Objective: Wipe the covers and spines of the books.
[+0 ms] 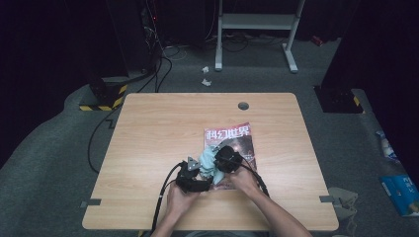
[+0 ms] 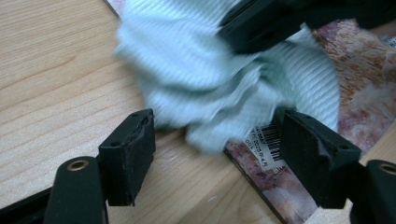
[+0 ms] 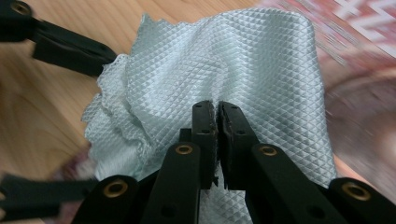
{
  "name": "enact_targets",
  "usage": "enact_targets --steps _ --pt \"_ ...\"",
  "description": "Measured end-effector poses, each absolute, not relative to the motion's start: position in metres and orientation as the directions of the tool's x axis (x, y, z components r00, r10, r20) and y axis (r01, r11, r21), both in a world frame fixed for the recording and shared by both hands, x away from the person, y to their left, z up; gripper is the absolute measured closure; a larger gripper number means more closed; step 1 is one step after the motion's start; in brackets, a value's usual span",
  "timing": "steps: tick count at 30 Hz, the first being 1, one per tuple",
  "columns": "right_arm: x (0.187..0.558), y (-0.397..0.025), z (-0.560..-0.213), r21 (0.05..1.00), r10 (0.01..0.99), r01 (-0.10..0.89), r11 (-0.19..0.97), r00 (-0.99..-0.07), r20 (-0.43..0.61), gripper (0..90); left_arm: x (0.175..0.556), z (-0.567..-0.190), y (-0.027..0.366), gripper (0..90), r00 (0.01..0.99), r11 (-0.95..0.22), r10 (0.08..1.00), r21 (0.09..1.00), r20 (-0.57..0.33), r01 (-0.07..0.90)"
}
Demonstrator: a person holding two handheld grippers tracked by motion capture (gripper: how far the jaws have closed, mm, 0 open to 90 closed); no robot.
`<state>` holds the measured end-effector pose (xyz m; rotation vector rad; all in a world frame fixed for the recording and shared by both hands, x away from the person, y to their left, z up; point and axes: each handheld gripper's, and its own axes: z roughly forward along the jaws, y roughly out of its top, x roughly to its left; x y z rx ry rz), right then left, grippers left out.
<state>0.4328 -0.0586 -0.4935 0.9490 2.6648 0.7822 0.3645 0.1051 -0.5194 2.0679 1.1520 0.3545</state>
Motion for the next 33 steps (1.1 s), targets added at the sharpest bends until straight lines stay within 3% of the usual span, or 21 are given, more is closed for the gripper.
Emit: enact_targets --steps 8,16,22,33 --pt "0.433 -0.053 -0.494 0.549 0.623 0.523 0.652 -0.782 0.004 85.1 0.365 -0.519 0.106 25.7 0.565 -0.338 0.819 0.711 -0.1 0.617" --pt "0.44 -0.114 -0.491 0.535 0.717 0.586 0.609 -0.695 -0.056 85.1 0.366 -0.52 0.107 25.7 0.559 -0.33 0.823 0.714 -0.104 0.618" --pt "0.434 -0.166 -0.493 0.564 0.791 0.643 0.518 -0.611 -0.03 85.0 0.368 -0.52 0.108 26.0 0.559 -0.329 0.823 0.717 -0.102 0.615" --pt "0.416 -0.178 -0.494 0.568 0.789 0.636 0.523 -0.612 -0.041 85.4 0.366 -0.519 0.106 27.8 0.573 -0.341 0.812 0.709 -0.108 0.617"
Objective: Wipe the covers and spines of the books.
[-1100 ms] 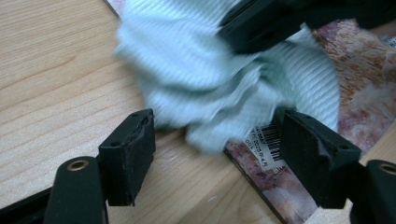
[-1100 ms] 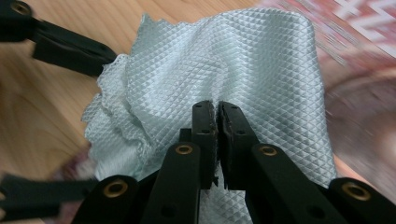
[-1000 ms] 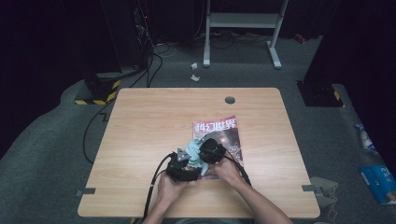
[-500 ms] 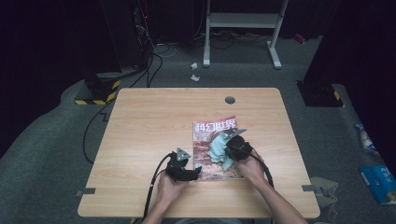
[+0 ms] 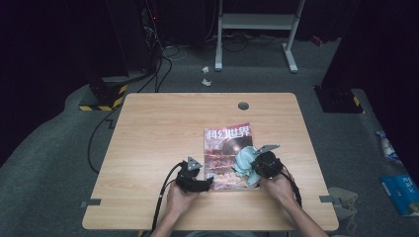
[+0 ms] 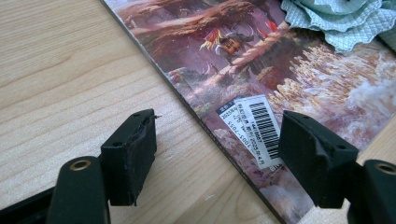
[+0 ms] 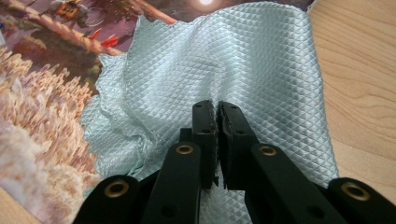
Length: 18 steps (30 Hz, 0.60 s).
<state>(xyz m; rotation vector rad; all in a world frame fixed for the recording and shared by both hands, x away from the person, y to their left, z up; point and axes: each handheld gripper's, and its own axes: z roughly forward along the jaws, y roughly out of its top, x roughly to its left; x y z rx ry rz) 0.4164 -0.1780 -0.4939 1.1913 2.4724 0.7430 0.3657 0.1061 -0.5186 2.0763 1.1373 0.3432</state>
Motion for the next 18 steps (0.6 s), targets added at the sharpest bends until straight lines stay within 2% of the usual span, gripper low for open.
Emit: enact_targets --steps 7,11,15,18 --pt "0.437 -0.166 -0.492 0.546 0.808 0.653 0.524 -0.584 -0.077 85.4 0.375 -0.517 0.106 26.7 0.572 -0.352 0.814 0.698 -0.101 0.624" --pt "0.435 -0.153 -0.491 0.526 0.772 0.622 0.58 -0.626 -0.112 85.5 0.377 -0.517 0.105 26.6 0.573 -0.352 0.813 0.694 -0.105 0.628" --pt "0.447 -0.155 -0.491 0.536 0.805 0.66 0.526 -0.591 -0.063 85.5 0.379 -0.518 0.105 26.6 0.57 -0.348 0.815 0.7 -0.103 0.623" --pt "0.447 -0.142 -0.491 0.525 0.786 0.644 0.557 -0.612 -0.085 85.5 0.38 -0.518 0.104 26.6 0.565 -0.338 0.818 0.704 -0.109 0.624"
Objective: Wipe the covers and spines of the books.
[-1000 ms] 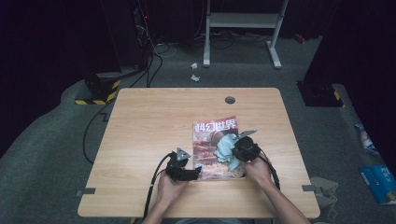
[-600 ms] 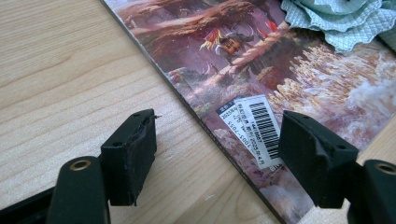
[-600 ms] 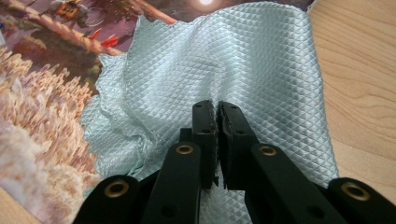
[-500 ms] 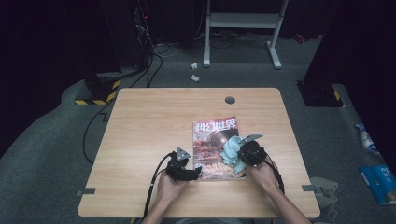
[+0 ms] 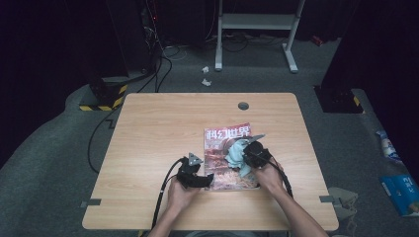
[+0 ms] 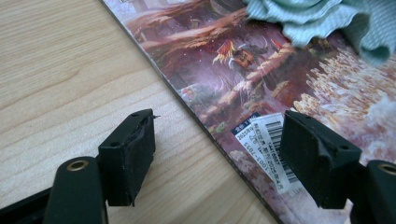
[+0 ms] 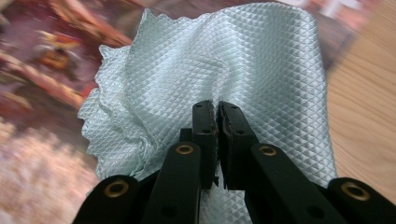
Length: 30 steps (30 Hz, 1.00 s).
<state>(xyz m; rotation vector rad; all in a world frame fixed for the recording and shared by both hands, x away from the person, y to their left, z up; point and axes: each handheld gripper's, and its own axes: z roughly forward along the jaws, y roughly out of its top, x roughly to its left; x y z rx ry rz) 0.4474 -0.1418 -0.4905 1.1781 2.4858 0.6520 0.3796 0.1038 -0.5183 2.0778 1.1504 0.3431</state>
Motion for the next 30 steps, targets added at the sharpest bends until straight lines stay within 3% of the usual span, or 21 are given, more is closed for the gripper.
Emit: enact_targets --steps 12,16,20,30 --pt "0.442 -0.065 -0.495 0.562 0.685 0.565 0.604 -0.729 -0.004 85.4 0.383 -0.517 0.102 26.4 0.572 -0.354 0.814 0.692 -0.103 0.629" --pt "0.44 -0.049 -0.494 0.546 0.648 0.526 0.652 -0.761 -0.041 85.4 0.385 -0.516 0.101 26.3 0.575 -0.362 0.812 0.687 -0.099 0.63" --pt "0.446 -0.061 -0.493 0.543 0.66 0.539 0.644 -0.75 -0.04 85.4 0.386 -0.516 0.101 26.3 0.572 -0.362 0.814 0.681 -0.102 0.637" --pt "0.456 -0.154 -0.49 0.548 0.803 0.651 0.526 -0.593 -0.066 85.4 0.392 -0.516 0.1 27.0 0.561 -0.346 0.821 0.685 -0.109 0.641"
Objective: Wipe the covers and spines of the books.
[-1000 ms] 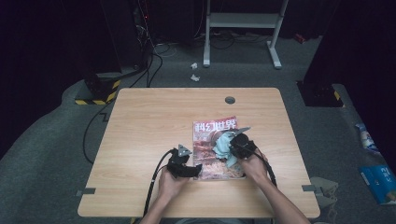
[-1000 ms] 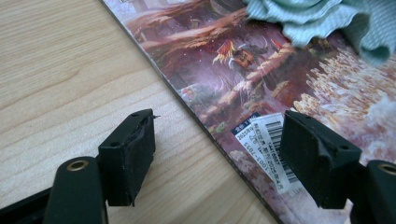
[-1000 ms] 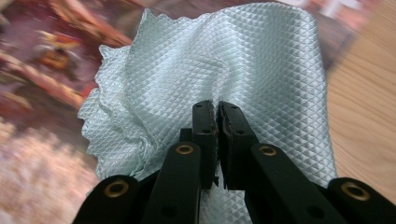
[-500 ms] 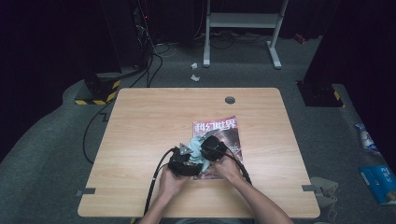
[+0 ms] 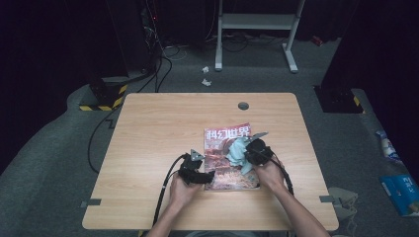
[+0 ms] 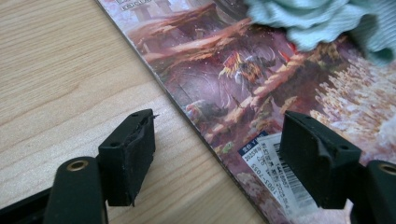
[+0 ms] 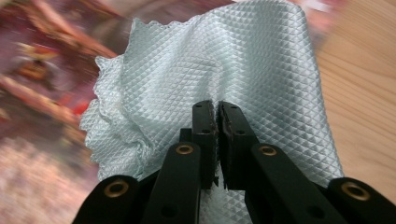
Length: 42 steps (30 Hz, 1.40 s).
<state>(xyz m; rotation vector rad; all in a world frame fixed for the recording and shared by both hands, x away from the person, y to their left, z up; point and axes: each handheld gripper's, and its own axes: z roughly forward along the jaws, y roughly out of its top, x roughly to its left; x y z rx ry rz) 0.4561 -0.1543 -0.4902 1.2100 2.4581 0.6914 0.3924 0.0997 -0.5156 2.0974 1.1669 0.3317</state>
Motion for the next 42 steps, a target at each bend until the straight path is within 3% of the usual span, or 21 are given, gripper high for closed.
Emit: enact_targets --steps 11,17,28,34,42 --pt "0.448 -0.177 -0.492 0.579 0.835 0.66 0.478 -0.545 -0.068 85.2 0.404 -0.515 0.096 29.1 0.561 -0.348 0.82 0.679 -0.114 0.646" --pt "0.437 -0.177 -0.495 0.576 0.828 0.658 0.485 -0.558 -0.059 85.4 0.4 -0.514 0.09 36.6 0.589 -0.37 0.8 0.679 -0.114 0.634" --pt "0.442 -0.184 -0.491 0.591 0.862 0.688 0.421 -0.506 -0.024 84.7 0.402 -0.514 0.091 34.1 0.577 -0.362 0.809 0.679 -0.111 0.638" --pt "0.45 -0.189 -0.494 0.571 0.878 0.724 0.387 -0.479 0.012 74.8 0.404 -0.514 0.091 33.9 0.578 -0.362 0.809 0.683 -0.109 0.635" --pt "0.448 -0.189 -0.497 0.568 0.878 0.731 0.378 -0.478 0.032 79.4 0.4 -0.514 0.089 36.7 0.581 -0.367 0.807 0.679 -0.107 0.636"
